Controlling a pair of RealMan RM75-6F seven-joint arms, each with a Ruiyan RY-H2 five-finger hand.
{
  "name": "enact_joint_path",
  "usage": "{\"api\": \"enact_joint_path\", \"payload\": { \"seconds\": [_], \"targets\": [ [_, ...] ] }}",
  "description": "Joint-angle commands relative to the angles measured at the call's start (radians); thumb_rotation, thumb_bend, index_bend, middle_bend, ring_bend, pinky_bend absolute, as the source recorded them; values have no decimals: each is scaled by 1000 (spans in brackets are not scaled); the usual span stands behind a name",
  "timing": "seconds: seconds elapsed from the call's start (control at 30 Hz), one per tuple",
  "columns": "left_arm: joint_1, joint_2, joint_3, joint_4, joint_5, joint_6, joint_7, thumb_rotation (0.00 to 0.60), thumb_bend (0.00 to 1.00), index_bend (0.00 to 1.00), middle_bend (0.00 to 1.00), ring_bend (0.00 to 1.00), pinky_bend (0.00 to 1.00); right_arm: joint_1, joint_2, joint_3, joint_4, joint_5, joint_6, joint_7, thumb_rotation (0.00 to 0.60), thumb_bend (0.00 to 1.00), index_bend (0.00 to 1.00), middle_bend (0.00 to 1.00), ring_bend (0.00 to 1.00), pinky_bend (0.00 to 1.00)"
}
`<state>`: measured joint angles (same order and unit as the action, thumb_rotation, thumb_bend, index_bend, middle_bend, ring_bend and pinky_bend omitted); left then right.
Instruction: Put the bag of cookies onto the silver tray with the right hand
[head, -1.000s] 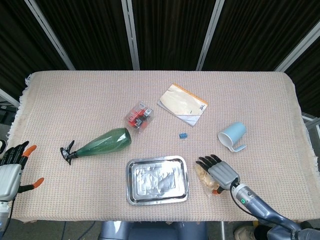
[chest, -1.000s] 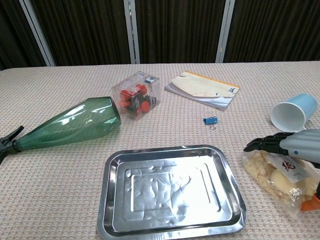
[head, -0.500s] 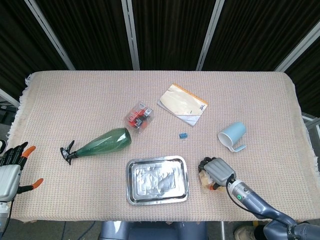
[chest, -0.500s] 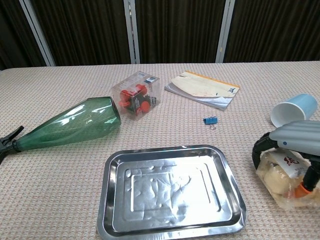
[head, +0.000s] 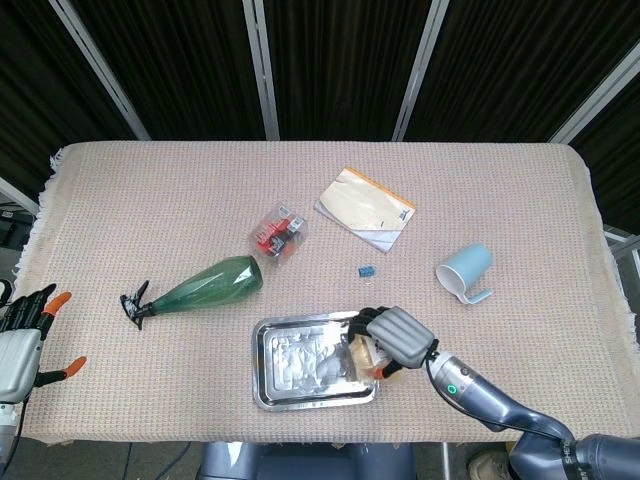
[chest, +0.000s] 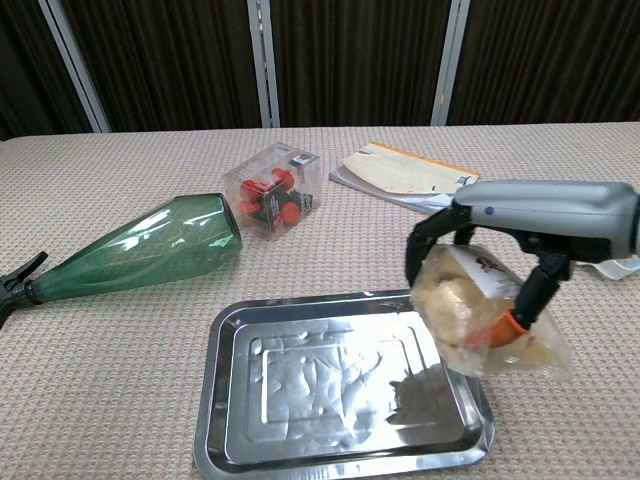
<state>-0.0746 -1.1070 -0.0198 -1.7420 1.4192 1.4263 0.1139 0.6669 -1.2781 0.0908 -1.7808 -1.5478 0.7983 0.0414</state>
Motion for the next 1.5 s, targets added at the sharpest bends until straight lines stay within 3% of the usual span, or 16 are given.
{"api": "enact_joint_path", "payload": {
  "seconds": [0.03,0.33,0.43,0.53,0.63,0.73,0.93,1.23,1.5],
  "targets": [
    [1,0,0,2,-3,-1,-2,569,155,121,0,0,0,49,-44,20,-4,1,-43,45,600,189,359,271,217,385],
    [0,2,0,8,-11,-7,-5,570,154,120,0,0,0,112,-166,36,70,44,-88,36,600,190,259,197,126,324],
    [2,3,2,7,-10,-6,-5,569,154,121,0,0,0,119,-204,31,101,73,-93,5,600,189,90,79,27,204],
    [4,4,3,7,-10,-5,-5,567,152,121,0,0,0,121,-217,21,116,101,-100,-27,600,190,3,6,0,76],
    [5,5,2,6,-10,-2,-5,566,156,121,0,0,0,113,-209,21,113,126,-83,-51,600,189,0,0,0,0],
    [4,6,1,4,-8,0,-5,569,156,121,0,0,0,94,-179,19,95,124,-40,-75,600,189,0,0,0,0],
    [0,3,1,2,-3,-4,-4,566,153,120,0,0,0,18,-68,-1,46,106,96,-148,600,189,12,58,1,116],
    [-7,8,-4,-10,-2,-8,7,566,156,120,0,0,0,-157,85,-64,10,108,335,-250,600,190,48,73,5,131],
    [-15,3,-13,-29,6,1,38,568,153,121,0,0,0,-292,95,-95,58,75,539,-288,600,189,176,162,78,130]
  ]
}}
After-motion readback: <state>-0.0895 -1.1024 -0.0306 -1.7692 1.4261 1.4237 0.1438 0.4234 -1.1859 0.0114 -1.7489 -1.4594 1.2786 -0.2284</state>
